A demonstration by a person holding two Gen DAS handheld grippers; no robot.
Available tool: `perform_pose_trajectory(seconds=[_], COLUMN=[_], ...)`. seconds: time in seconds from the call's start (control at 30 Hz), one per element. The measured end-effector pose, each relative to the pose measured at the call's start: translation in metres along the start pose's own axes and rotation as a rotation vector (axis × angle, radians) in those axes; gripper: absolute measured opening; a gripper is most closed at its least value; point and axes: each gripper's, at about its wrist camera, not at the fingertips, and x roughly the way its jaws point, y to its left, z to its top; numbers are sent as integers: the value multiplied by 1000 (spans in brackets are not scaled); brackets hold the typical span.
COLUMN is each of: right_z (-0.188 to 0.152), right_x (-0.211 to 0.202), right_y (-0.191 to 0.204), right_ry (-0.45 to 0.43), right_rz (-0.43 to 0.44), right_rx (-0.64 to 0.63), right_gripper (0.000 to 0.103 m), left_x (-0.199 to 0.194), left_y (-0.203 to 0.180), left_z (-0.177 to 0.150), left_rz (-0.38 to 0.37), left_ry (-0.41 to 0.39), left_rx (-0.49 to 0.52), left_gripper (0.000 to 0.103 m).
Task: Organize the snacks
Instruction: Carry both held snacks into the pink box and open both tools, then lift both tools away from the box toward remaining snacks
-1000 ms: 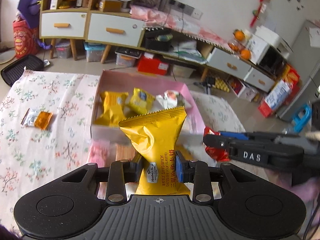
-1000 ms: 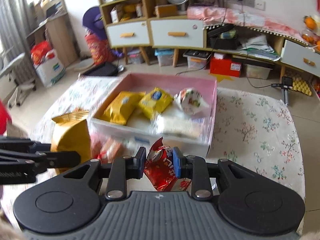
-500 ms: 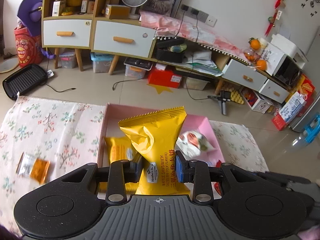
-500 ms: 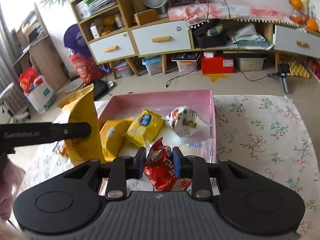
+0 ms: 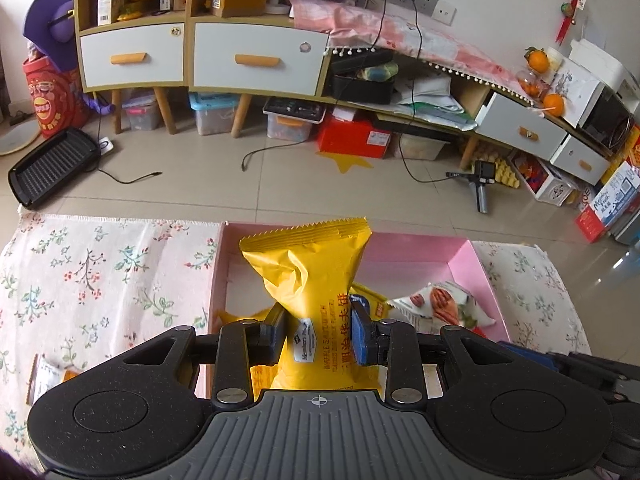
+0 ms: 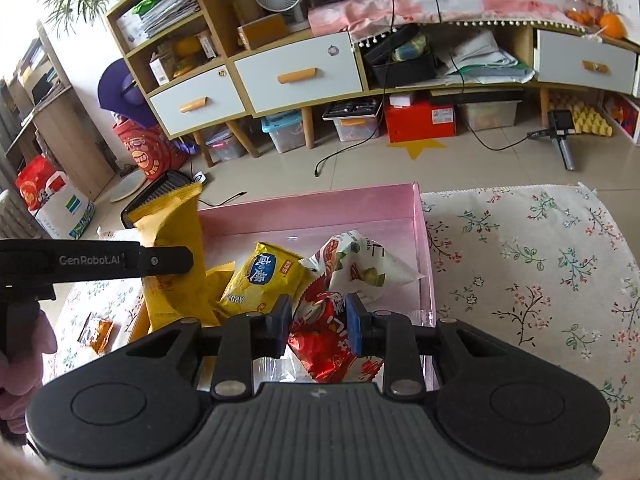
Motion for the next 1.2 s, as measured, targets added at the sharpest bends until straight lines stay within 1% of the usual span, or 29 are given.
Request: perform_pose_trajectory(seconds=[0.1,0.17,0.2,0.23,0.27,0.3,0.33,0.43,0.5,0.57,0.7,0.77,0.83,1.1,1.2], right_z=[0,0,0,0,1,1,1,2,2,3,3,2,0,-13,-17], right_x=[2,2,1,0,0,-1,-3,-5,-7,-9,-13,-16,-20,-40,-47], right_y=[0,0,0,0,-1,-1,0,0,1,2,3,4,6,8,11], right_ry=[4,1,-5,-8,-13,-21,-25,-17,-17,-18,-16,-15,-14,-13,-16], right_rz=[1,1,-3,-7,-10,-11,-12,-14,-19,-26,-32,-37,-45,-72,-79], right_rx=[12,19,28,35,40,40,35,28,25,18,6,-1,-12,-38,-54], right_gripper=[26,28,33,40,55,62,61,62,66,67,71,73,75,87,92], left_x=[4,7,7,6,6,5,4,1,-1,-4,-12,-17,-23,-52,-62], left_y=[-1,-2,-3,-3,-3,-2,-2,-2,-2,-2,-1,-1,-1,-7,-8], left_z=[1,1,0,1,0,0,0,-2,-4,-7,-13,-17,-21,-43,-51], left_rz=[-8,-13,-6,-3,-3,-3,-3,-7,-3,3,7,10,11,28,34], left_ry=[-5,-6,-13,-18,-19,-19,-23,-29,-25,-25,-24,-19,-17,-21,-21], left_rx=[10,30,32,31,28,22,18,22,28,37,45,48,53,125,137], left_gripper=[30,33,34,34,37,45,51,58,61,62,68,69,73,82,86])
